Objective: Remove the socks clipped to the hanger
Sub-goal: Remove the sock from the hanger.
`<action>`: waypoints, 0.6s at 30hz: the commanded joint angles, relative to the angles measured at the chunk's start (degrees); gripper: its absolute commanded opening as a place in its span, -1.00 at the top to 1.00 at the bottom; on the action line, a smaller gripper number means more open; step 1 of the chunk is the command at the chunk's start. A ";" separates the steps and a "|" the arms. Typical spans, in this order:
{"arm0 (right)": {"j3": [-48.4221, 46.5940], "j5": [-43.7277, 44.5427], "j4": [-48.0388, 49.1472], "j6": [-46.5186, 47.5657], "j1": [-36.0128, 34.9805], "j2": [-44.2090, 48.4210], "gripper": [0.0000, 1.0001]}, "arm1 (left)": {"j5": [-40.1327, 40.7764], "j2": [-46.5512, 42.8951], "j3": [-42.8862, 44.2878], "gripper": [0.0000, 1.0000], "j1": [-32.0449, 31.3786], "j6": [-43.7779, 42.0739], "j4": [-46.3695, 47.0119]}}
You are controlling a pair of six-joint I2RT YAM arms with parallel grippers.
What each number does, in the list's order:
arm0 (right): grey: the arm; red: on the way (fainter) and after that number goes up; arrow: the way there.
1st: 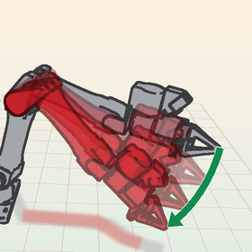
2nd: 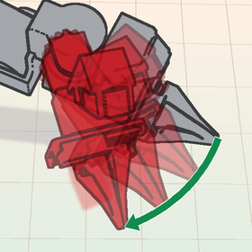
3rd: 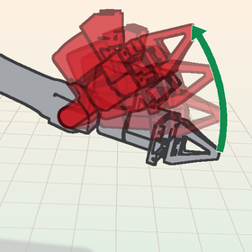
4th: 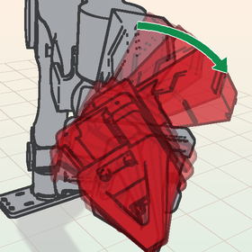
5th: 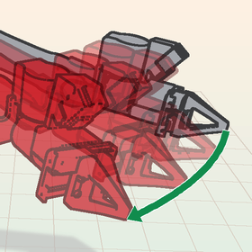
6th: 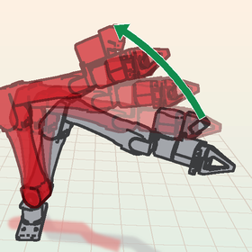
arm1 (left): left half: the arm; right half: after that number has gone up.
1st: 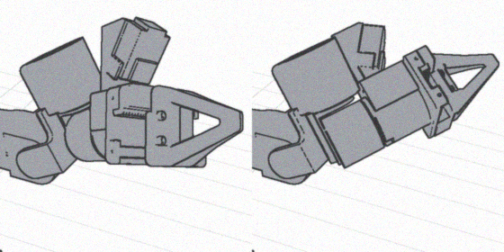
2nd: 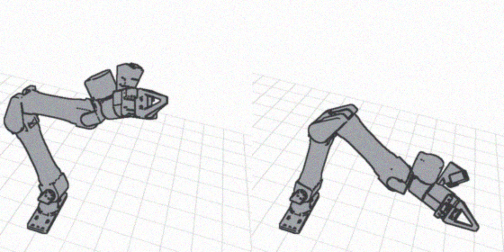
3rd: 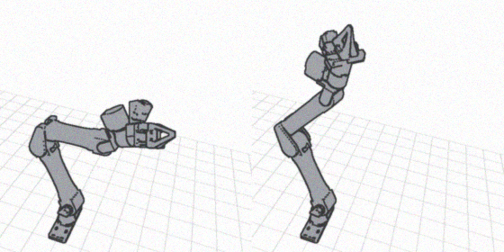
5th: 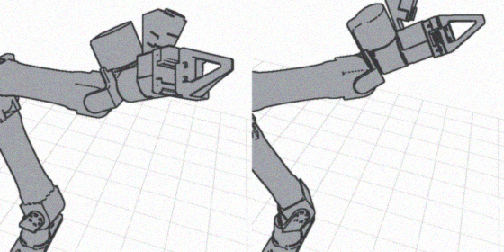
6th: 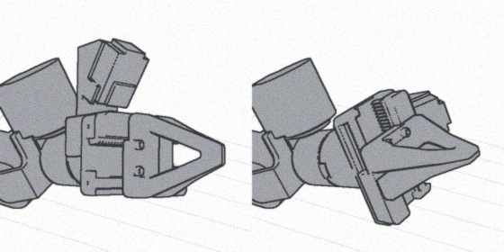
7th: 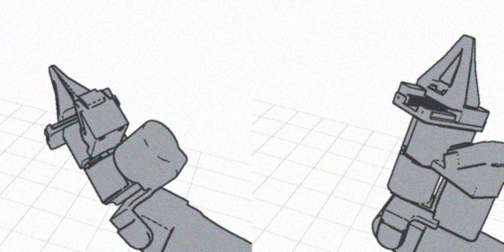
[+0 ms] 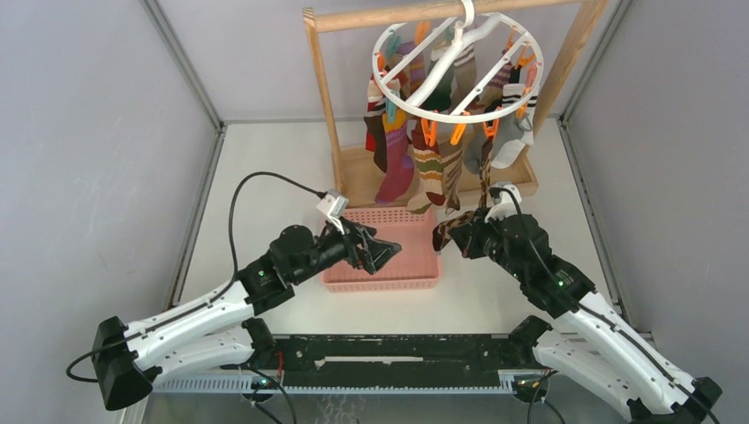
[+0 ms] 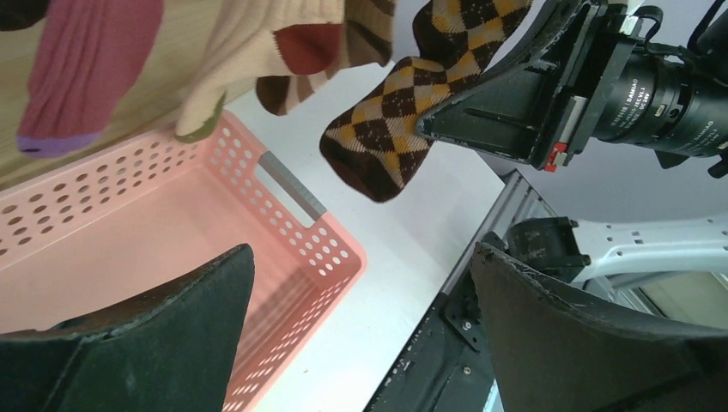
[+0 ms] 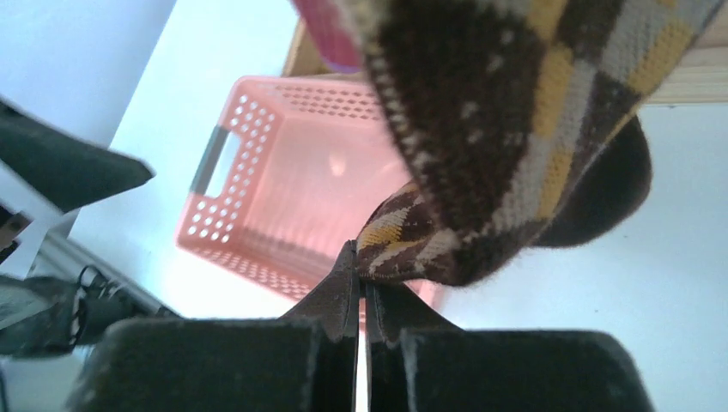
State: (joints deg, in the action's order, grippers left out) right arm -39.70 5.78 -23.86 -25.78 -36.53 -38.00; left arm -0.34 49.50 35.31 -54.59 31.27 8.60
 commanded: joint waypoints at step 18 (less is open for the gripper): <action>-6.36 -16.99 1.46 -2.37 -3.81 2.42 1.00 | -3.85 11.08 8.71 -1.00 -6.58 -4.47 5.72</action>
State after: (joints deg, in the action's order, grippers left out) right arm -44.80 -7.16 -26.39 -26.50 -39.90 -36.10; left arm -3.09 58.41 41.50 -60.82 28.40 9.58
